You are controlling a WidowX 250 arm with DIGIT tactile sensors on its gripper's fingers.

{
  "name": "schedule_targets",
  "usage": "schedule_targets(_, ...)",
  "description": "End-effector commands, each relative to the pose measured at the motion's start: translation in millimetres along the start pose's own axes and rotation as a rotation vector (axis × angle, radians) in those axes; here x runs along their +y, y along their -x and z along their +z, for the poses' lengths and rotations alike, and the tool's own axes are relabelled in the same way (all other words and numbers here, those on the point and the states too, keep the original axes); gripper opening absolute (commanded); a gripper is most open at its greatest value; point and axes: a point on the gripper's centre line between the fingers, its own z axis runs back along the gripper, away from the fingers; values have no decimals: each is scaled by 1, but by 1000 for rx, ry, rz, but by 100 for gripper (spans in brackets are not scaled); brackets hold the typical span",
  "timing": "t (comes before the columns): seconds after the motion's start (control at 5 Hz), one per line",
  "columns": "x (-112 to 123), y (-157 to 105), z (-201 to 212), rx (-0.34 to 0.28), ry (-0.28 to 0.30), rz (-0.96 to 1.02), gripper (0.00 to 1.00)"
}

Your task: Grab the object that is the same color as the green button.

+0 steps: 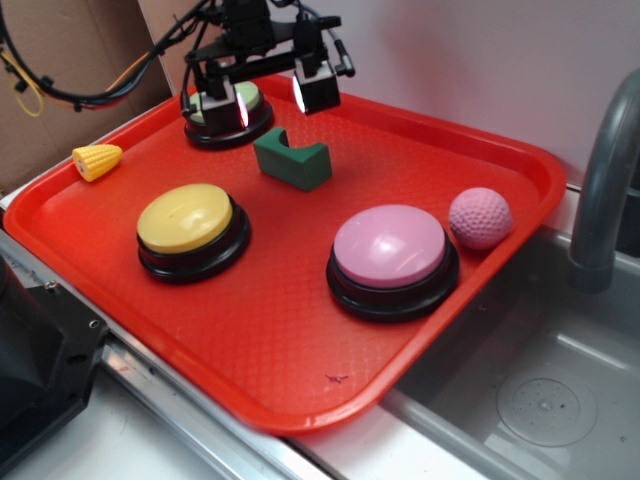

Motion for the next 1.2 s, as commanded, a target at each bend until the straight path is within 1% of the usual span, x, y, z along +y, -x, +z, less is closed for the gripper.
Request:
schedule_targets(0.0,15,1,-38,61,-52,-35,100)
schedule_targets(0.2,14,7,-41,67,-53,-18,0)
schedule_targets(0.4,12,4,-26,48,-25,-46,0)
schedule_targets(0.6,1,0,23,-14,39,-272,0)
schedule_targets(0.8,-4,7,74,-72,140,-518,0)
schedule_targets(1.0,-5,18,125,-76,132,-774,0)
